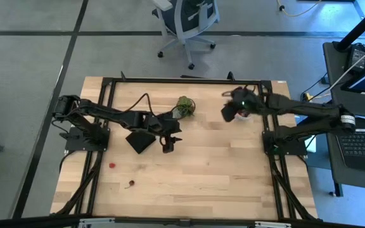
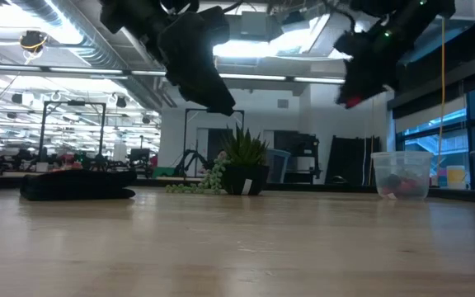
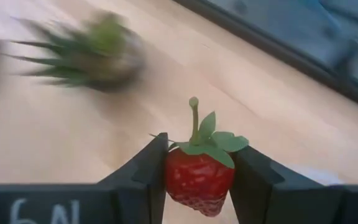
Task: Pick and placing Produce into tupperware
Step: Put the red strawberry into the bin
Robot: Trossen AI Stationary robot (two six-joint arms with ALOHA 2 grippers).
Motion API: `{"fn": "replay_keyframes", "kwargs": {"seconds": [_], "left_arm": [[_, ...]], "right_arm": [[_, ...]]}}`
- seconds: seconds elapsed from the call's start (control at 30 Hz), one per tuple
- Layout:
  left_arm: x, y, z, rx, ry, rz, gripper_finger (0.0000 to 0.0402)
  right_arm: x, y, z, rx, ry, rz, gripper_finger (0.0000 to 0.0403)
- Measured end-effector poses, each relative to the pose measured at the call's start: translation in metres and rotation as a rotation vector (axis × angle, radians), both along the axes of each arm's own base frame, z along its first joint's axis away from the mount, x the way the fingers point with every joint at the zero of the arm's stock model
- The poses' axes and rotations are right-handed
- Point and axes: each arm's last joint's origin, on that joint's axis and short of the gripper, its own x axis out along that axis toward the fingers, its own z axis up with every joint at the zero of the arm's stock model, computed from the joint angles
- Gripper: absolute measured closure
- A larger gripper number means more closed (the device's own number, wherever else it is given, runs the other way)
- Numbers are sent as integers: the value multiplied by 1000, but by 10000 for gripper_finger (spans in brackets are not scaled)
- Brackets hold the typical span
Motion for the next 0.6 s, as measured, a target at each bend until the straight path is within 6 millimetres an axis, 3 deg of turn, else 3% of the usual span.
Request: {"fn": "replay_keyframes", "kwargs": {"seconds": [0.27, 0.6], "left_arm": [[-2, 0, -2, 0, 23, -1, 216], [-3, 0, -3, -1, 46, -3, 216]], "right_arm": [[-36, -25, -3, 206, 217, -217, 261], [-47, -37, -36, 249, 250, -272, 266]]}}
